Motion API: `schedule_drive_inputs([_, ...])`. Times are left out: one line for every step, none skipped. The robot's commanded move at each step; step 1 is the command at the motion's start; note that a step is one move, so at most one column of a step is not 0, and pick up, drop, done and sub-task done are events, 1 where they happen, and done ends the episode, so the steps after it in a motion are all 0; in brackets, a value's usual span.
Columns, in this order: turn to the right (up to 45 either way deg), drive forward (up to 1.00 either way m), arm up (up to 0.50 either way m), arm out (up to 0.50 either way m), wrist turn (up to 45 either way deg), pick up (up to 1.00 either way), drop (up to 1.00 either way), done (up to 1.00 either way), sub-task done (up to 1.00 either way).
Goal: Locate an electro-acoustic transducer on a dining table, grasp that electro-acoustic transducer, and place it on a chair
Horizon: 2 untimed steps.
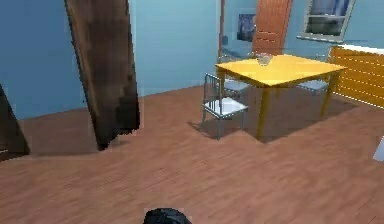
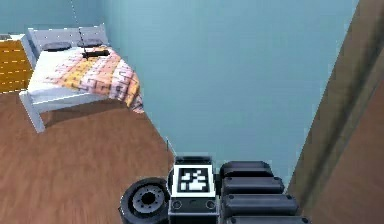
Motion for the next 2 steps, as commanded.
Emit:
schedule_drive_inputs([0.0,1.0,0.0,0.0,0.0,0.0,0.0,0.0,0.0])
schedule_drive_inputs([0.0,0.6,0.0,0.0,0.0,0.0,0.0,0.0,0.0])
